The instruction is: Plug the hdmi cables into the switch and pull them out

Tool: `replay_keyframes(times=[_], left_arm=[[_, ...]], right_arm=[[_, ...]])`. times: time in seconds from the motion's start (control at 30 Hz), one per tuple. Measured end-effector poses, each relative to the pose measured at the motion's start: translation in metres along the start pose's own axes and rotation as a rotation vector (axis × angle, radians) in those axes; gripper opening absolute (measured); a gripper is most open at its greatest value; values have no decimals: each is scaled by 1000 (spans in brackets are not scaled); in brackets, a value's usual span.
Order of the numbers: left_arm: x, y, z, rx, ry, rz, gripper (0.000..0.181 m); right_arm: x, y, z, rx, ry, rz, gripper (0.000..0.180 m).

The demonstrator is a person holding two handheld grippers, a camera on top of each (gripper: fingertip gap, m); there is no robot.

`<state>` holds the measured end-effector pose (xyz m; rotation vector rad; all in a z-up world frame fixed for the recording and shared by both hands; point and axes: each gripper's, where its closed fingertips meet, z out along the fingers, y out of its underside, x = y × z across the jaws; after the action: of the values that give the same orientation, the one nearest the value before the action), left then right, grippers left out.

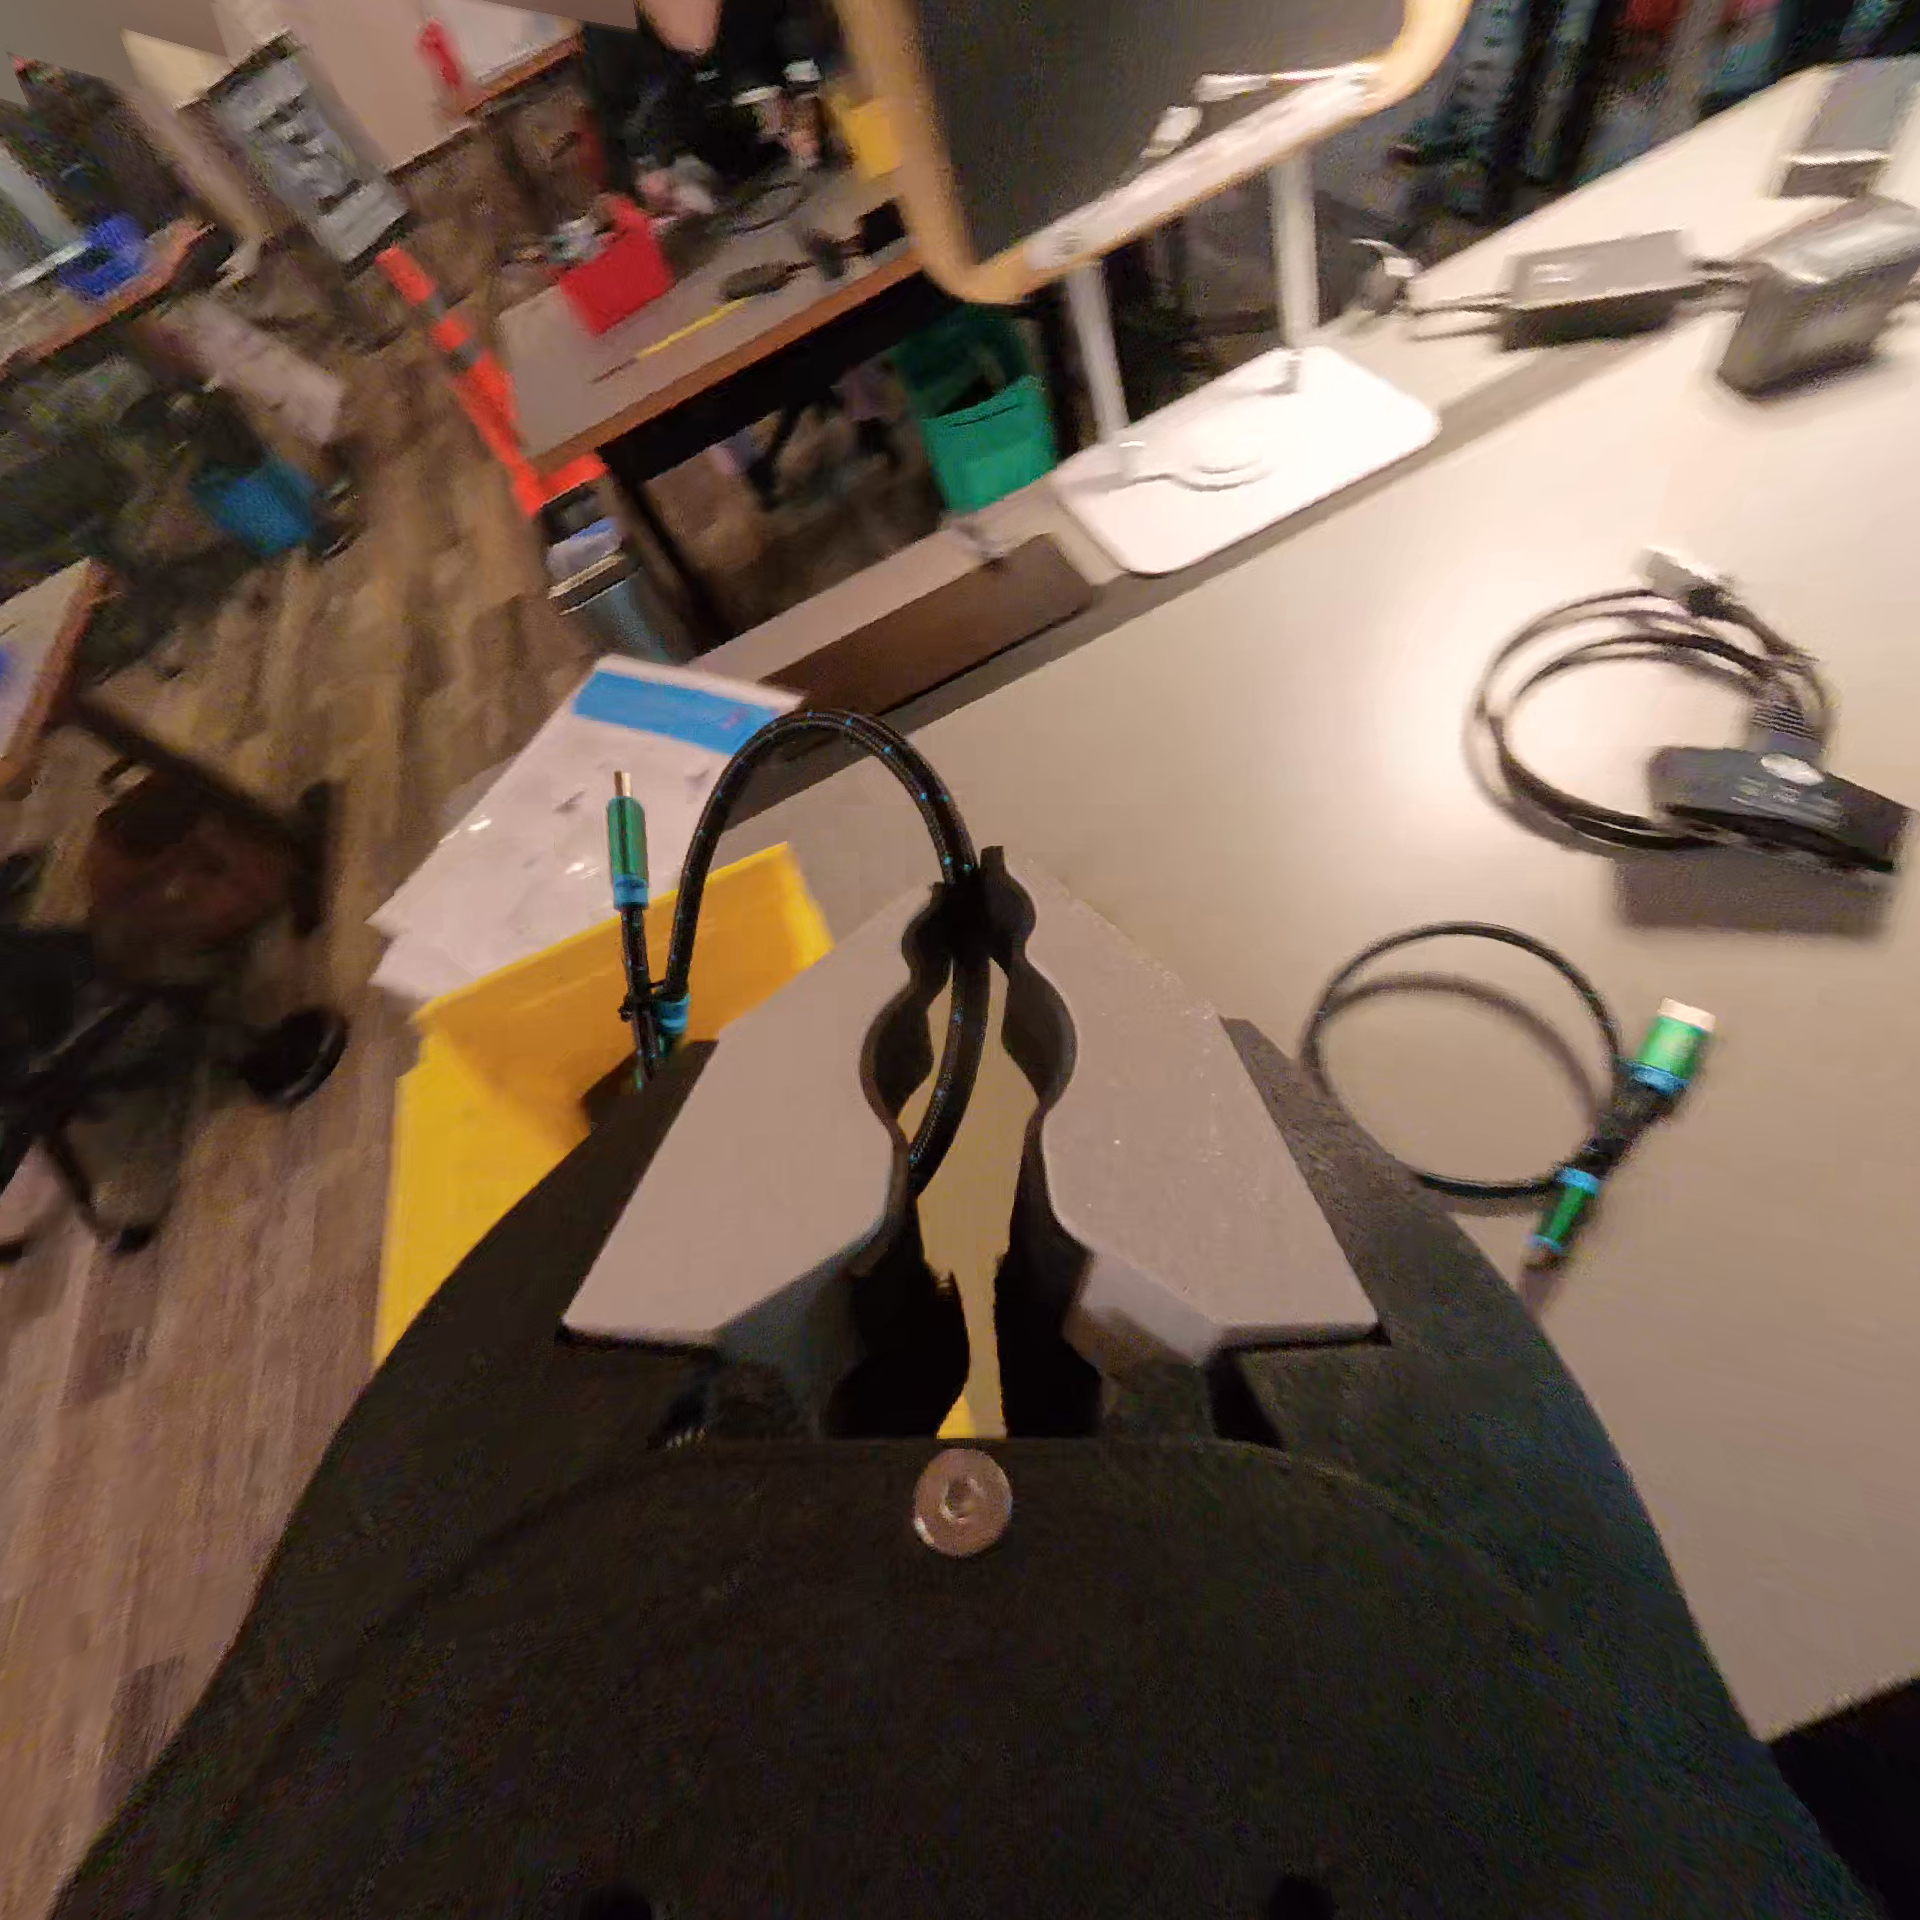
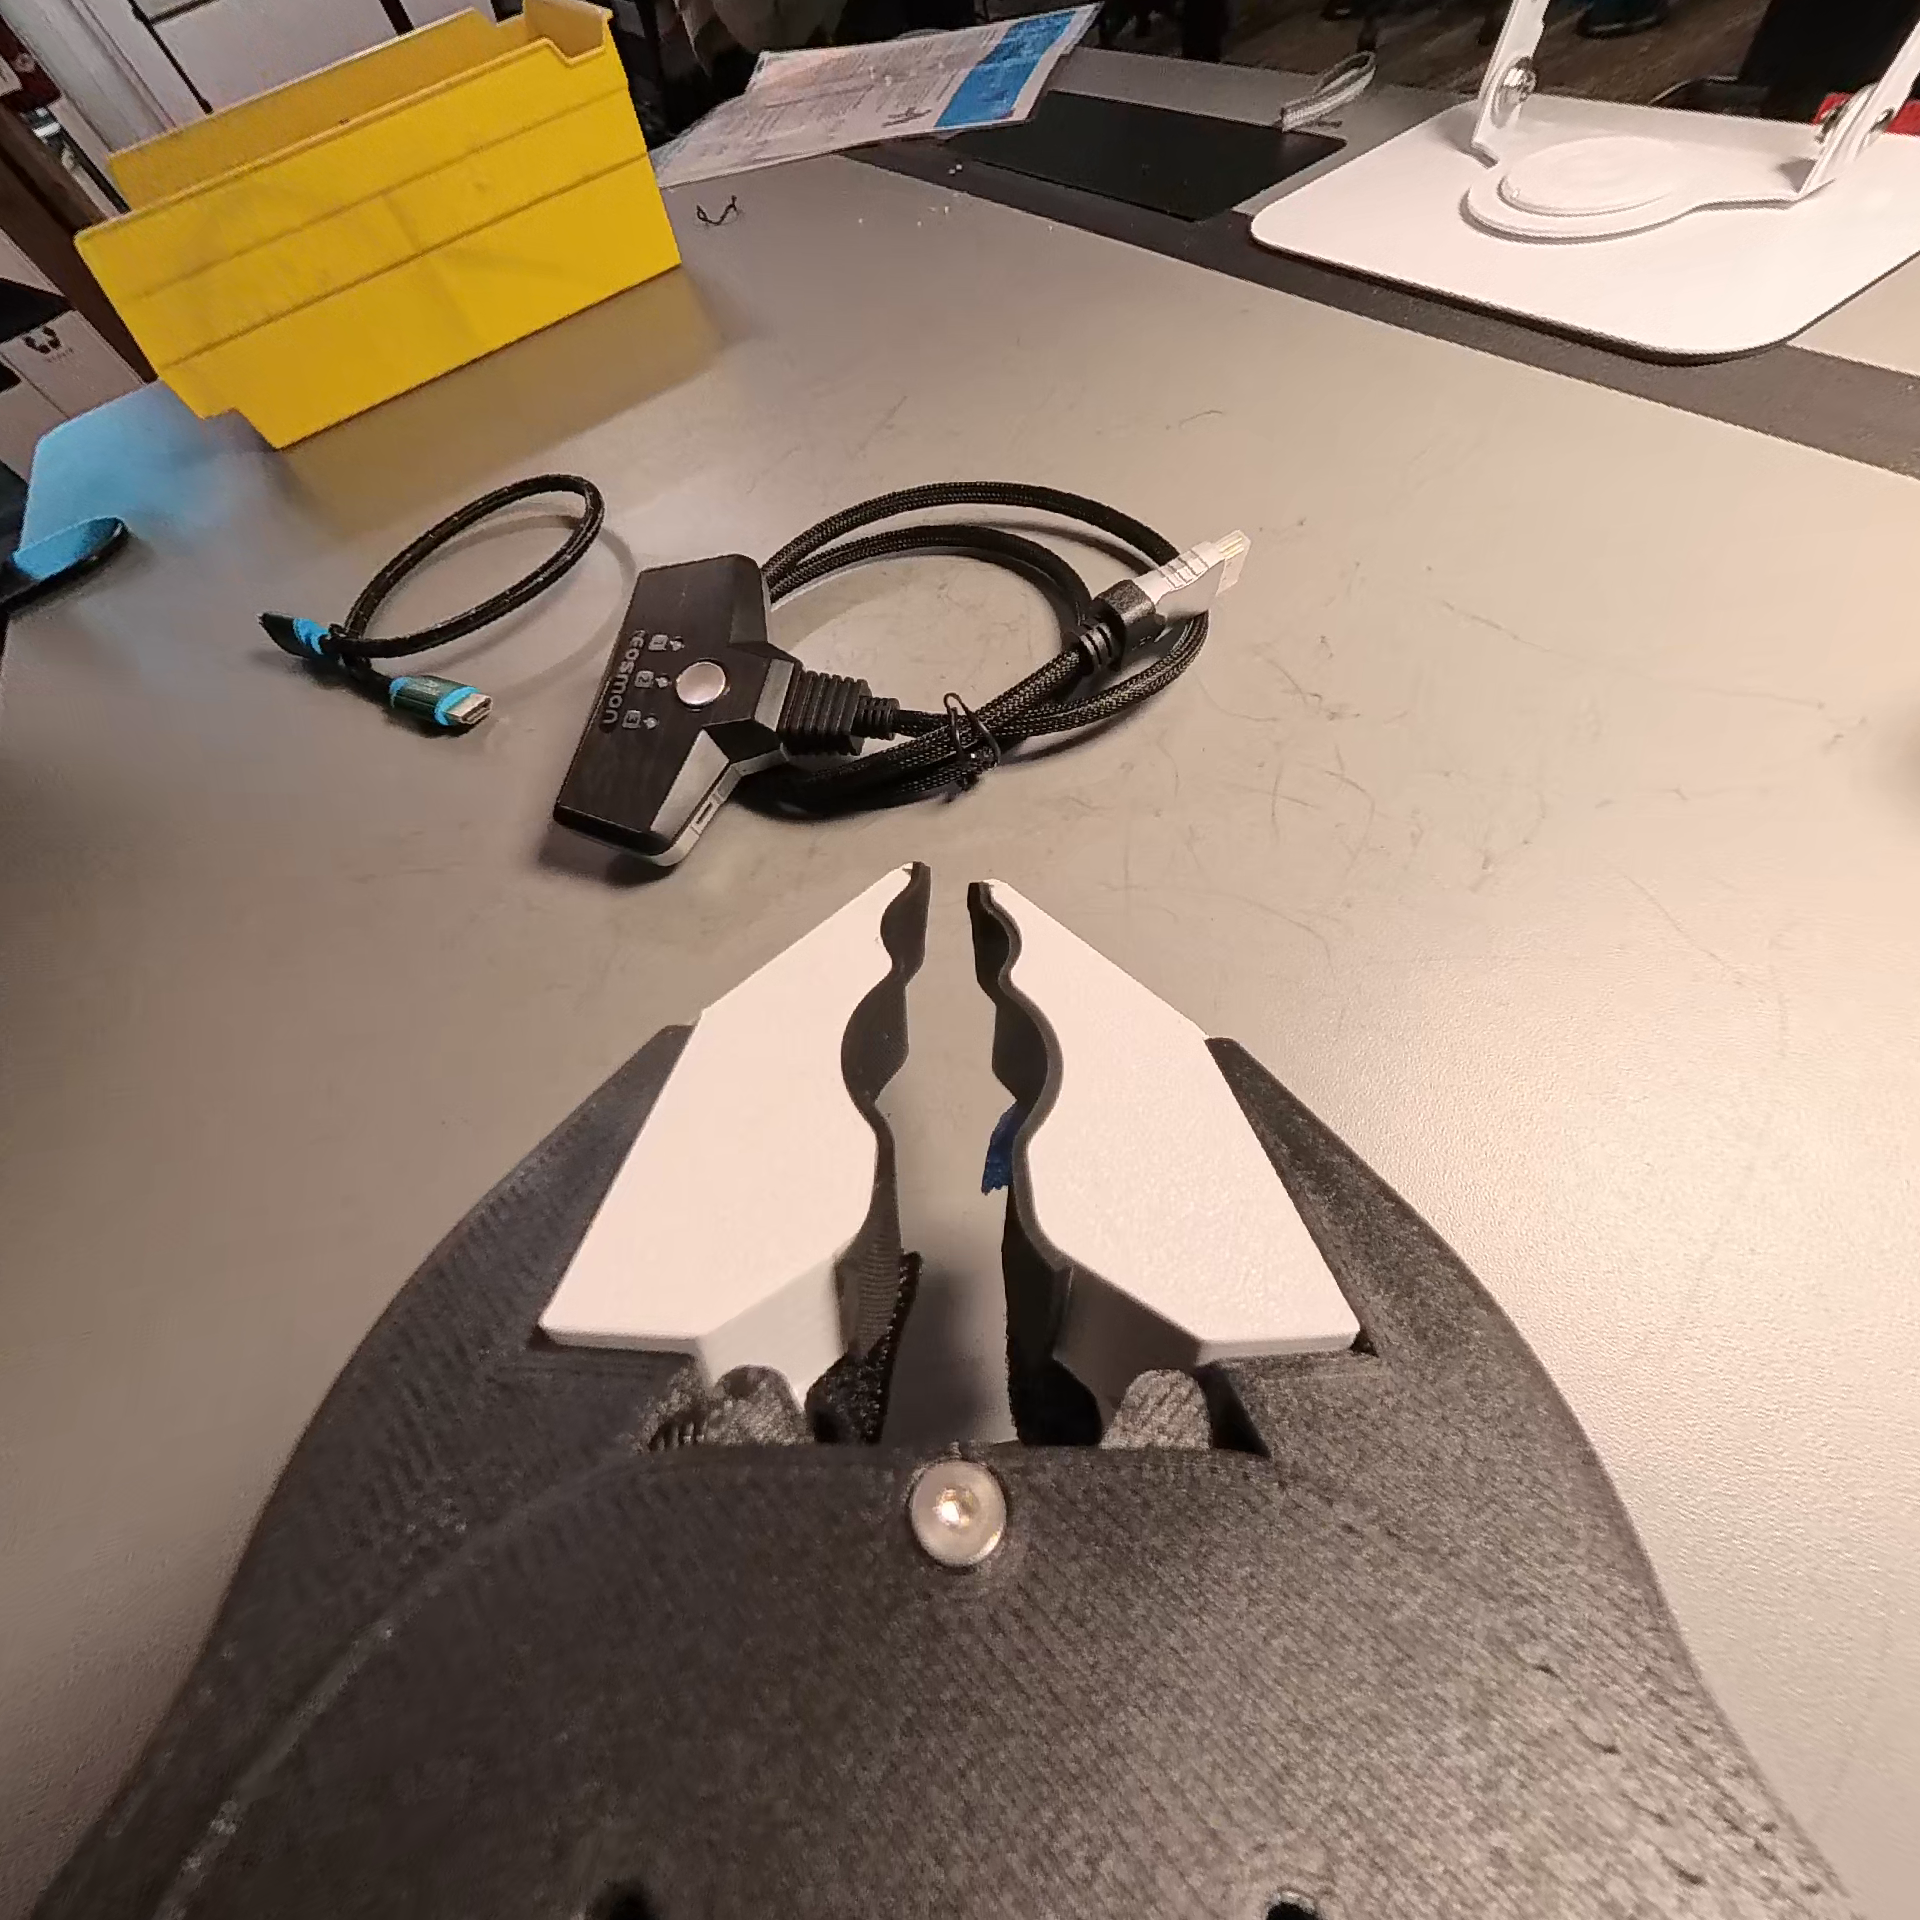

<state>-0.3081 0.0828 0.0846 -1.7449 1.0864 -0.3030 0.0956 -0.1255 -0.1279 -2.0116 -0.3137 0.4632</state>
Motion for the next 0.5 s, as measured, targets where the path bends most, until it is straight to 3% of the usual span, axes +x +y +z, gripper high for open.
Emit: replay_keyframes(times=[0.13,0.33,0.47,0.5], left_arm=[[92,9,40,-24,214,89,6],[222,63,86,-143,590,83,7],[260,93,88,-256,698,64,7],[261,96,88,-269,700,50,17]], right_arm=[[0,0,0,2,1,1,9],[1,-2,-2,14,-4,18,9],[0,-1,-2,11,-12,17,10],[0,-1,-2,8,-14,14,10]])
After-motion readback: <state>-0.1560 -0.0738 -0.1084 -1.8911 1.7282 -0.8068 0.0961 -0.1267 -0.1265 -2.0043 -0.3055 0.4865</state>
